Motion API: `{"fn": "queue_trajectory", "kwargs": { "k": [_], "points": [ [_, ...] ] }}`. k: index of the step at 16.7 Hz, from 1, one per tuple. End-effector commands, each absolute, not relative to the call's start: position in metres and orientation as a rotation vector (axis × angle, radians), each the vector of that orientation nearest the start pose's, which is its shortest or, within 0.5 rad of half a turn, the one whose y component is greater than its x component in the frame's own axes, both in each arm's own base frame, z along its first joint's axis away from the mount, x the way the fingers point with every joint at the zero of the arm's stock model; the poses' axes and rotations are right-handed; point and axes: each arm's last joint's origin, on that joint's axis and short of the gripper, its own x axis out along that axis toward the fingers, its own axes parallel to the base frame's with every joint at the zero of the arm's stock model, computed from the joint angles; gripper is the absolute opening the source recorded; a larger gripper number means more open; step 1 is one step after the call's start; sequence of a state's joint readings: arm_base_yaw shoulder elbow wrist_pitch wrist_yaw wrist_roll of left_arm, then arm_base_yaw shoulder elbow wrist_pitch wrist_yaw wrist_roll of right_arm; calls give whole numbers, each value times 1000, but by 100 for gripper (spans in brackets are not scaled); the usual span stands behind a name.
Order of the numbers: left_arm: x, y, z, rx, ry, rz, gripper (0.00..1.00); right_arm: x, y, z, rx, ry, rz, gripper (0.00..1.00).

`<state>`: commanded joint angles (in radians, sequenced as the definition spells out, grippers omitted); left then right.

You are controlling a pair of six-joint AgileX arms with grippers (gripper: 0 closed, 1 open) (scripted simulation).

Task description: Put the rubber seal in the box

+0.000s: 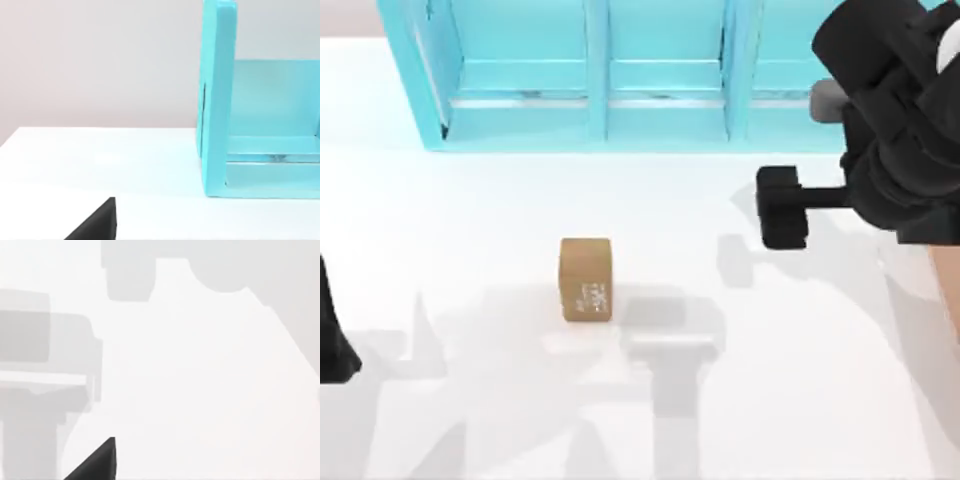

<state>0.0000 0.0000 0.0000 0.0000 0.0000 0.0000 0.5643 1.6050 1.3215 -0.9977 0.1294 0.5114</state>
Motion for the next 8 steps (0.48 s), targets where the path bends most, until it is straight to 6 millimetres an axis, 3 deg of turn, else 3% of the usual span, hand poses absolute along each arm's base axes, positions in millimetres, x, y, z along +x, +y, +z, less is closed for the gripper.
{"fn": "queue_trajectory", "kwargs": {
  "k": [4,8],
  "points": [
    [106,-1,160,0,0,0,100,305,251,251,-40,1370,10,100],
    [106,-1,160,0,0,0,100,318,322,240,-35,1391,-9,100]
  ]
}}
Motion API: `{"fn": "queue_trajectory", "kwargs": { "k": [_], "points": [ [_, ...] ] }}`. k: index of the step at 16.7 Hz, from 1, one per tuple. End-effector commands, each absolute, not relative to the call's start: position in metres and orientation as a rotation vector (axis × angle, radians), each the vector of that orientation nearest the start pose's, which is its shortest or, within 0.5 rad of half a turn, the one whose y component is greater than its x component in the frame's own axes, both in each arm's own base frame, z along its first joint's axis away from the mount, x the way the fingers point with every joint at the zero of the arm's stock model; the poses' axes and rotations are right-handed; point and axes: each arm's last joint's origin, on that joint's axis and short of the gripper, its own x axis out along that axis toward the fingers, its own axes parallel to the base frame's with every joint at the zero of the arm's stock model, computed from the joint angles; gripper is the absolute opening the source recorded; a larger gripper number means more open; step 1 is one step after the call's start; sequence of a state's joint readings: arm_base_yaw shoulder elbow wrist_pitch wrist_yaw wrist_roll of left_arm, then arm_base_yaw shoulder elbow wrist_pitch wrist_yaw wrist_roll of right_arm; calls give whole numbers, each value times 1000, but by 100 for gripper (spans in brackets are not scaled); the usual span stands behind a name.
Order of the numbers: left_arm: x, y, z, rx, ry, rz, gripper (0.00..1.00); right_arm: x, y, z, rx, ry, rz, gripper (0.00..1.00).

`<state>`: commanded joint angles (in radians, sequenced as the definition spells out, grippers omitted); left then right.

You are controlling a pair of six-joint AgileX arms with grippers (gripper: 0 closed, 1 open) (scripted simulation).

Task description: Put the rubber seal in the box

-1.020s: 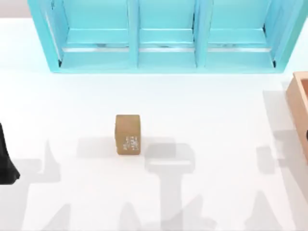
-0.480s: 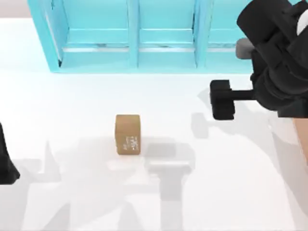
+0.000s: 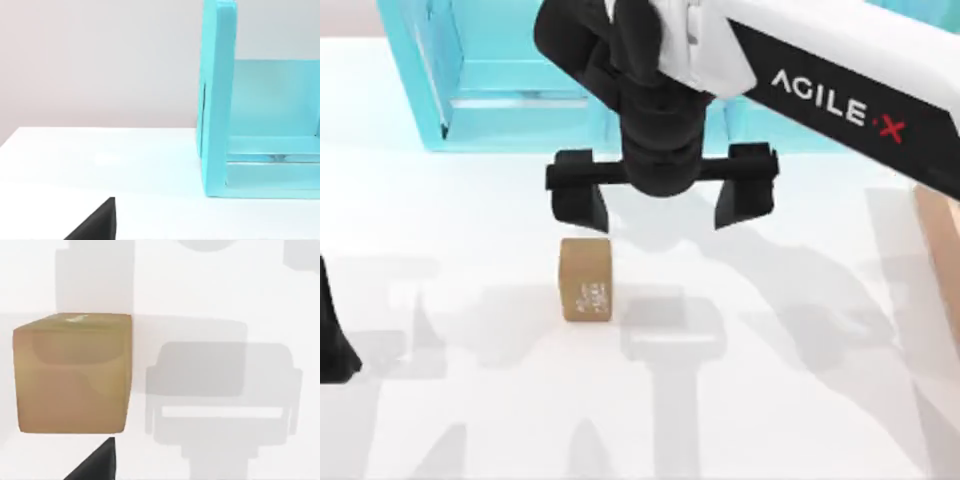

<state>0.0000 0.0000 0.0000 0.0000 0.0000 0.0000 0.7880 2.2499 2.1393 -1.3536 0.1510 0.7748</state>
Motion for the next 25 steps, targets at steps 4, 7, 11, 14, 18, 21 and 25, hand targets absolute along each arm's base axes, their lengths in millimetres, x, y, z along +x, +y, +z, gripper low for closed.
{"fn": "queue_trajectory", "kwargs": {
  "k": [4,7,11,14,18,21,25],
  "points": [
    [106,-1,160,0,0,0,100,314,367,232,-6,1380,-8,100],
    [106,-1,160,0,0,0,100,310,383,228,8,1374,-6,100],
    [106,-1,160,0,0,0,100,309,385,228,11,1372,-5,100],
    [106,-1,160,0,0,0,100,311,383,227,14,1372,-7,100],
    [106,-1,160,0,0,0,100,318,386,197,9,1374,-7,100],
    [106,-1,160,0,0,0,100,326,387,158,16,1368,-1,100],
    [106,-1,160,0,0,0,100,329,385,130,11,1372,-5,100]
  ]
}}
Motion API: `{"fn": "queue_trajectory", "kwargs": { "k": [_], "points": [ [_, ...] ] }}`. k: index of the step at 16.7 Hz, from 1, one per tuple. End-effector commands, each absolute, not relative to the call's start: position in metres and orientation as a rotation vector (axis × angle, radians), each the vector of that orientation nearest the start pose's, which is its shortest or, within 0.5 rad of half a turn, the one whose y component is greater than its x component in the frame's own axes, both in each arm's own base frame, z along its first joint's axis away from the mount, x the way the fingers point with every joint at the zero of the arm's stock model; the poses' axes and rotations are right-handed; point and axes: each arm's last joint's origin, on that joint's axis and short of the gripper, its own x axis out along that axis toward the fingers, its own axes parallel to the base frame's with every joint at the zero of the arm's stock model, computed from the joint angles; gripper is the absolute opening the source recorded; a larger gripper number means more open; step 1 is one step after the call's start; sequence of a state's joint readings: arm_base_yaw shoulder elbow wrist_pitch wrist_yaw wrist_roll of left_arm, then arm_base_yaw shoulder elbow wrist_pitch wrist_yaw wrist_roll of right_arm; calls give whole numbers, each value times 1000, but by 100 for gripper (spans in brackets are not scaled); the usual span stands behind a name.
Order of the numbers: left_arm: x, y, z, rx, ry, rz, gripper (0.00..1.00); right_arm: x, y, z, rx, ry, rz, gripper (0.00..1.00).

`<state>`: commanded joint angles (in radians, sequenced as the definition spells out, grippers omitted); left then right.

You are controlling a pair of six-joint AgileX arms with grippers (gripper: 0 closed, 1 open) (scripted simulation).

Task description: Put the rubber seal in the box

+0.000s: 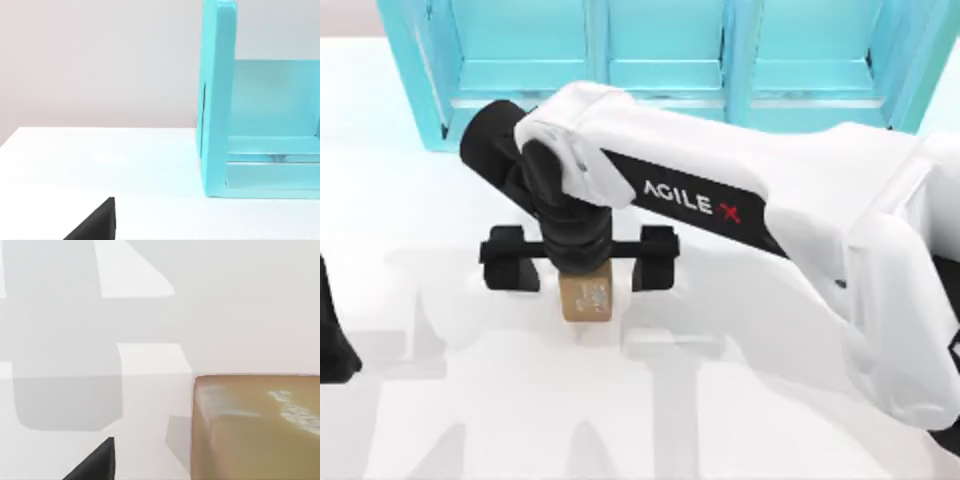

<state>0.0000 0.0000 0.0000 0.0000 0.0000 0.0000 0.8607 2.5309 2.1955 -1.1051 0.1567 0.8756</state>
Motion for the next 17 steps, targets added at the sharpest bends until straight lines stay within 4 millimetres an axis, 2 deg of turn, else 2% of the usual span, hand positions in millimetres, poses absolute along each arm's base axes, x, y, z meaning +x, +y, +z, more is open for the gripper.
{"fn": "queue_trajectory", "kwargs": {
  "k": [3,16,17],
  "points": [
    [106,-1,160,0,0,0,100,329,385,130,11,1372,-5,100],
    [106,-1,160,0,0,0,100,329,385,130,11,1372,-5,2],
    [106,-1,160,0,0,0,100,329,385,130,11,1372,-5,0]
  ]
}}
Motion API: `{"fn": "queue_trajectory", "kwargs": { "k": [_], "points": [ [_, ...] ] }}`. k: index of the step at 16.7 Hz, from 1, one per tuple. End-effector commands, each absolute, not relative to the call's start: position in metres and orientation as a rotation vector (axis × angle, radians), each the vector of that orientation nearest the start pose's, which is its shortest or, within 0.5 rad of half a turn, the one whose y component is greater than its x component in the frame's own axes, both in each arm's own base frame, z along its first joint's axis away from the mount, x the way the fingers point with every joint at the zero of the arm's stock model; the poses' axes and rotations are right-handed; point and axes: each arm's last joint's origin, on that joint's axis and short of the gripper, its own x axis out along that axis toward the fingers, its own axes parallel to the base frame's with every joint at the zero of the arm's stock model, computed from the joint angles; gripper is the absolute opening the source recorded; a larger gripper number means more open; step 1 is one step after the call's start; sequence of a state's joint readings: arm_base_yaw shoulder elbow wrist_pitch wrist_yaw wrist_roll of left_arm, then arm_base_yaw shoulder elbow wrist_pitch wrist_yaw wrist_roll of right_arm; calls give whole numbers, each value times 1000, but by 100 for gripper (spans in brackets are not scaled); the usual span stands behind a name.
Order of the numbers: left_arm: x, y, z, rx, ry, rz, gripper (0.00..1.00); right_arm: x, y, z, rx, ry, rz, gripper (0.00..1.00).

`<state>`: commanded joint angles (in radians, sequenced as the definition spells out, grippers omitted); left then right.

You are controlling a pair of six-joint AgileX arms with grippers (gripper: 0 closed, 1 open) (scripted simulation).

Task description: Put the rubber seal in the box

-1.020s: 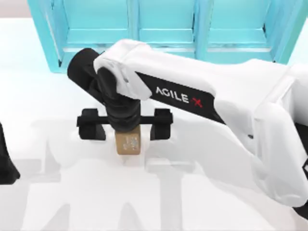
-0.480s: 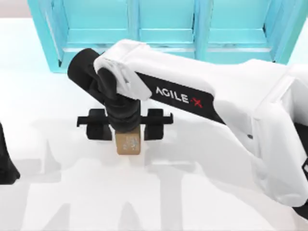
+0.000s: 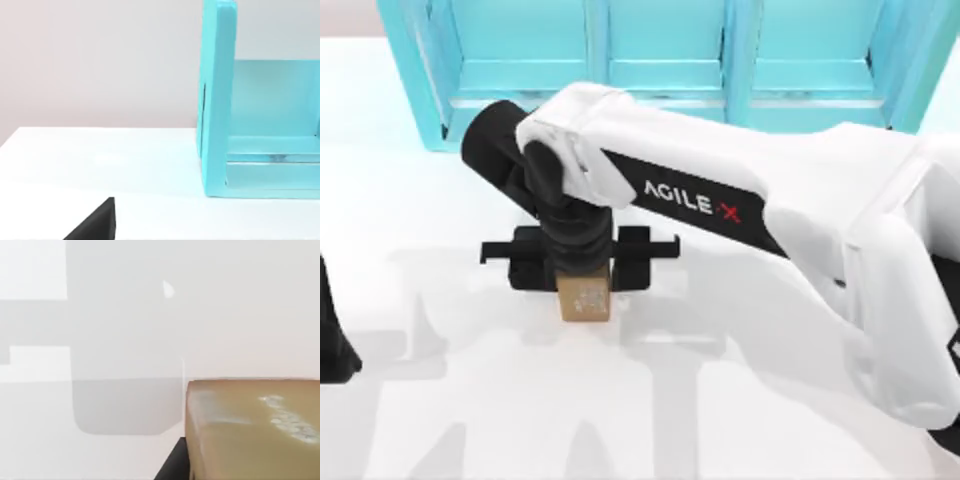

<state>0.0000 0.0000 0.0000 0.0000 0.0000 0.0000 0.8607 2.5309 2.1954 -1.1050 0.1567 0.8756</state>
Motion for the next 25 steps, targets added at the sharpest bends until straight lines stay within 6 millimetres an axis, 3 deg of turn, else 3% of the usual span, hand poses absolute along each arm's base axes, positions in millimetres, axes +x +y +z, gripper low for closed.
{"fn": "queue_trajectory", "kwargs": {
  "k": [12,17,21,25],
  "points": [
    [106,-1,160,0,0,0,100,326,390,135,-12,1385,-9,0],
    [106,-1,160,0,0,0,100,330,397,171,-7,1380,-8,0],
    [106,-1,160,0,0,0,100,328,391,208,4,1374,-3,0],
    [106,-1,160,0,0,0,100,325,385,227,9,1372,-2,0]
  ]
}}
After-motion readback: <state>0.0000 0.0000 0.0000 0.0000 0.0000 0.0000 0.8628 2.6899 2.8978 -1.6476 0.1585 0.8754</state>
